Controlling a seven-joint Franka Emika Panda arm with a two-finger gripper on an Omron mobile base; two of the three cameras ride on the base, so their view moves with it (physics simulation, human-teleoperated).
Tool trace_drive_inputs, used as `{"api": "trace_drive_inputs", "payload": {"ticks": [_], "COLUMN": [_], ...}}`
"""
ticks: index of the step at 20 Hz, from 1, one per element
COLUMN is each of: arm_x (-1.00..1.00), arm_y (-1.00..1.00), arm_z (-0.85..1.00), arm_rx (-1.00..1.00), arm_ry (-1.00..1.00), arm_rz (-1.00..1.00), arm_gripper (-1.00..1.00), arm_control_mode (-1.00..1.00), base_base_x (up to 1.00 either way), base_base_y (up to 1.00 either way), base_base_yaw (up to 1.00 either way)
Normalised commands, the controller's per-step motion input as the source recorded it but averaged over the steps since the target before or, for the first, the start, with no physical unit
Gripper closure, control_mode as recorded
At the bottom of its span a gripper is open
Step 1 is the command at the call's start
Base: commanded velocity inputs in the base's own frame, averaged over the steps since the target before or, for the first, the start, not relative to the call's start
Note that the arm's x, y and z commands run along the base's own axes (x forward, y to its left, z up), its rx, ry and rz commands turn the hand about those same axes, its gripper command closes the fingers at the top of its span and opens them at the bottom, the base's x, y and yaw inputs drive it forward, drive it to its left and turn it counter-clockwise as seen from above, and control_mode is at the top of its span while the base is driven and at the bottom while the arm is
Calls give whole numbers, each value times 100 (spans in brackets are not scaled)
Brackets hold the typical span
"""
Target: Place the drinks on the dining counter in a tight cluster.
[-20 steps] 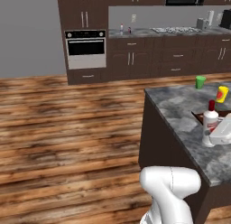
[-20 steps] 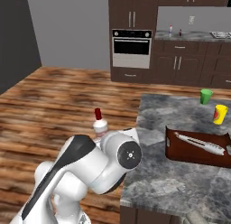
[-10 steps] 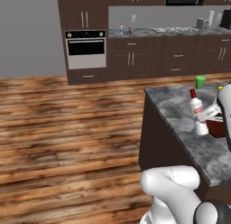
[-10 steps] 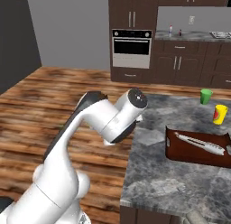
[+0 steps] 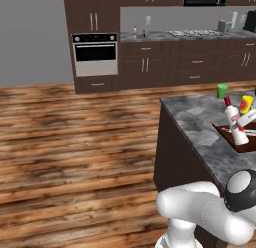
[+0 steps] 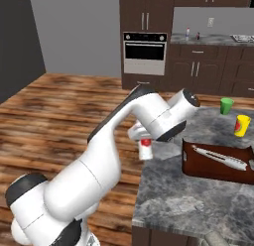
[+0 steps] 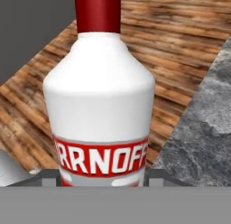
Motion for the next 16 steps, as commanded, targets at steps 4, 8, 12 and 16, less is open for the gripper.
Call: {"api": "trace_drive_inputs", "payload": {"ticks": [4,8,12,16], "arm_x": [7,4,17,3], "arm_y": [-88,-60,-30,-38], "arm_z": [-24,-58,-69,-71], "arm_rx": [9,13,15,24], "arm_ry": [0,0,0,0], "arm_rz": [0,0,0,2], "arm_gripper": [100,100,100,100], "arm_control_mode": [-100,-100,-100,-100], "base_base_x": [0,0,0,0], "base_base_y": [0,0,0,0], "base_base_yaw": [0,0,0,0]}}
